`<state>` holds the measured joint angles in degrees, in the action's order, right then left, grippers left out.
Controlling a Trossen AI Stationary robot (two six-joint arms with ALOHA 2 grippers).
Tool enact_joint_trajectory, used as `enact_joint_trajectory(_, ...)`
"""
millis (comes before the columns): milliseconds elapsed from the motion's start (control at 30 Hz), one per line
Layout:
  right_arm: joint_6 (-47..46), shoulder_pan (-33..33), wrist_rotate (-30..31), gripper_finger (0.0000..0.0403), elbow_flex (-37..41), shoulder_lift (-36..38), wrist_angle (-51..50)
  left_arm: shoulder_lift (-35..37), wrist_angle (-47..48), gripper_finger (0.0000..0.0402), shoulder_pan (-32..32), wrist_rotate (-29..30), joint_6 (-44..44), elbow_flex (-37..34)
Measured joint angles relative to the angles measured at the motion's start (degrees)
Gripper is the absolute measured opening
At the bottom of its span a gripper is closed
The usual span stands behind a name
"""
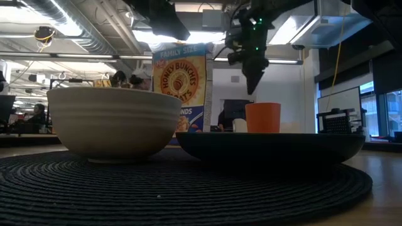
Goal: Arrange a breakfast setting
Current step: Put the apple from the white bin on the green plate
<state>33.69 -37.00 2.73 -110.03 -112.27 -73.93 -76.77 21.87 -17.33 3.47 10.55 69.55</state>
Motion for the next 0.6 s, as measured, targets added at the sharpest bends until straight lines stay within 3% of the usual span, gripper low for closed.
enact_joint_trajectory(133,-1.04,-2.0,-2.64,0.0056,1.99,-1.35,2.89,0.66,0.96,0.0131,0.29,0.72,-1.27,-0.06)
enact_joint_trajectory(367,-11.71,-3.97,-2.65,0.0056,0.84,-2.98,1.83,2.39,1.26,0.0131,0.27,3.96,-2.39,0.05)
enact_joint_trajectory(533,-33.86,-3.84,-3.14,0.0056,0.94,-3.19,2.6,3.57,1.63,0.0131,0.27,5.19,-1.9,-0.03)
enact_joint_trajectory(600,-41.3,-3.71,-6.0,0.0056,0.49,-3.16,2.35,3.74,0.41,0.0131,0.25,5.44,-1.22,-0.03)
